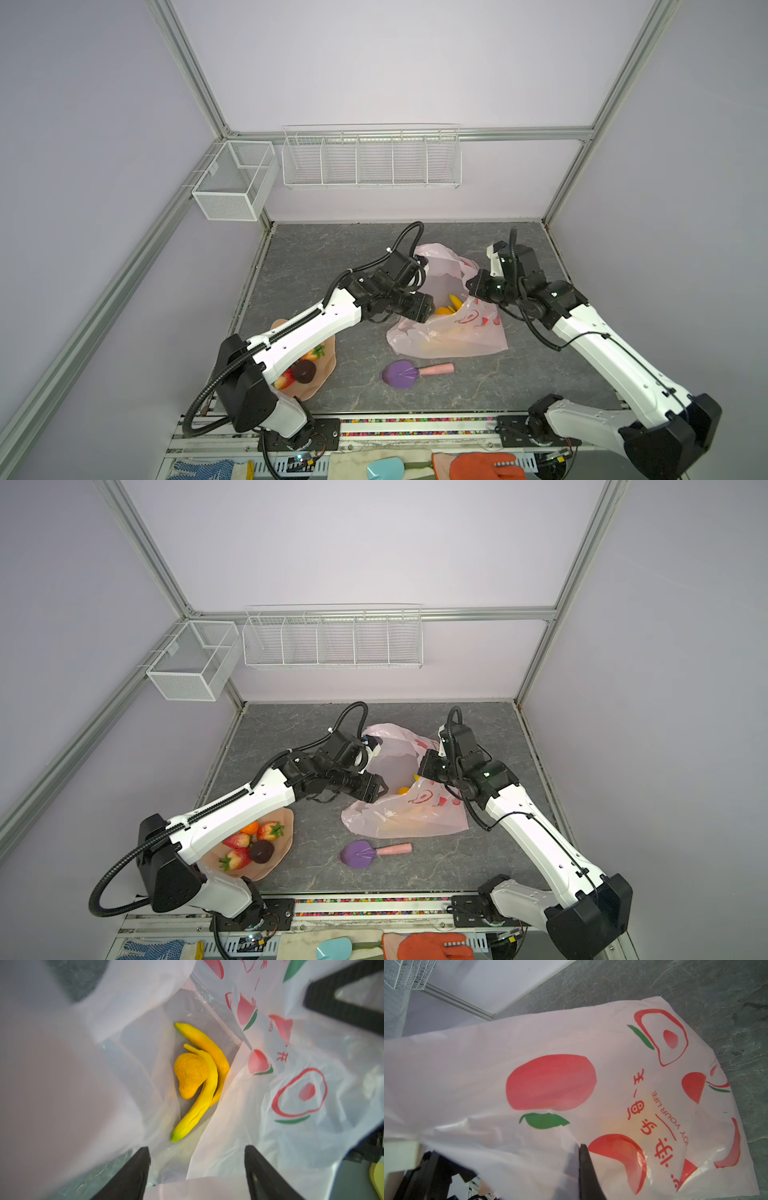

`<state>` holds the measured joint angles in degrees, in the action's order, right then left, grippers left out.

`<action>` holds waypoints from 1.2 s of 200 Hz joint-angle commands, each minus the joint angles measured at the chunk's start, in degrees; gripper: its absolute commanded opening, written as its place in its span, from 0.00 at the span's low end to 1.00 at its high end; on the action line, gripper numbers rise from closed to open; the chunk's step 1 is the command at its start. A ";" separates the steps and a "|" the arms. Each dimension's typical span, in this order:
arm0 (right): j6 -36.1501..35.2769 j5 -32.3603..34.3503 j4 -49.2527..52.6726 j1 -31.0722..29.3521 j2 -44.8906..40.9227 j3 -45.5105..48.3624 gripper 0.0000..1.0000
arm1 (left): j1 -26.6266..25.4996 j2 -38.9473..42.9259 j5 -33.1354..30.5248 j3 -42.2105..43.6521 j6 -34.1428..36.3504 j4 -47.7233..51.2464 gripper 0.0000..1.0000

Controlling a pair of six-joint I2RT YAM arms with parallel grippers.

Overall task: Place the fruits into the plastic bag
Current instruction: 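Withdraw the left gripper from the bag back over the fruit bowl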

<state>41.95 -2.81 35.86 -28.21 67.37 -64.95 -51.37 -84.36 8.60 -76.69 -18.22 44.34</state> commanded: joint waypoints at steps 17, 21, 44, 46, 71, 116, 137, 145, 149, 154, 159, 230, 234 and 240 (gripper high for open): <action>-0.47 0.52 1.59 0.26 0.97 -1.77 0.06 | 0.24 8.68 -2.86 4.74 1.66 5.96 0.73; -0.47 0.54 1.58 0.29 1.02 -1.84 0.06 | 0.27 9.59 -3.16 5.23 1.26 6.12 0.73; -0.79 0.66 1.72 0.28 1.44 -2.26 0.06 | 0.35 15.54 -5.31 8.29 -2.67 6.45 0.74; -0.79 0.62 1.75 0.26 1.42 -2.28 0.06 | 0.37 16.15 -5.38 8.61 -2.93 6.33 0.74; -0.91 0.78 1.79 0.30 1.74 -2.70 0.06 | 1.65 23.61 -9.12 13.11 -8.19 6.27 0.83; -1.42 0.52 2.03 0.30 2.40 -3.48 0.06 | 12.37 31.95 -17.28 17.02 -20.29 16.69 0.85; -1.54 0.47 2.14 0.33 2.59 -3.77 0.06 | 19.13 32.63 -19.65 17.03 -25.42 22.61 0.86; -1.63 0.52 2.31 0.27 2.59 -3.85 0.06 | 21.73 32.75 -18.71 17.47 -26.27 23.48 0.86; -1.67 0.47 2.37 0.27 2.59 -3.83 0.06 | 22.76 32.71 -18.63 17.61 -26.77 24.02 0.86; -1.72 0.48 2.41 0.32 2.59 -3.87 0.06 | 24.10 32.53 -18.98 17.77 -27.44 24.72 0.87; -1.80 0.56 2.51 0.26 2.58 -3.87 0.06 | 25.28 32.40 -19.19 18.07 -27.97 25.38 0.88; -1.98 1.13 2.96 0.30 1.66 -3.43 0.06 | 37.83 24.50 -13.38 24.70 -27.72 19.22 0.91; -1.98 1.13 2.93 0.29 1.62 -3.43 0.06 | 38.60 24.14 -13.06 25.35 -27.95 18.68 0.91; -2.01 1.21 2.98 0.27 1.48 -3.43 0.06 | 39.56 23.58 -12.27 26.25 -28.25 17.80 0.91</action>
<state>40.47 -2.52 37.91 -28.21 69.49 -67.57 -14.81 -59.02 -5.91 -53.10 -44.49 64.07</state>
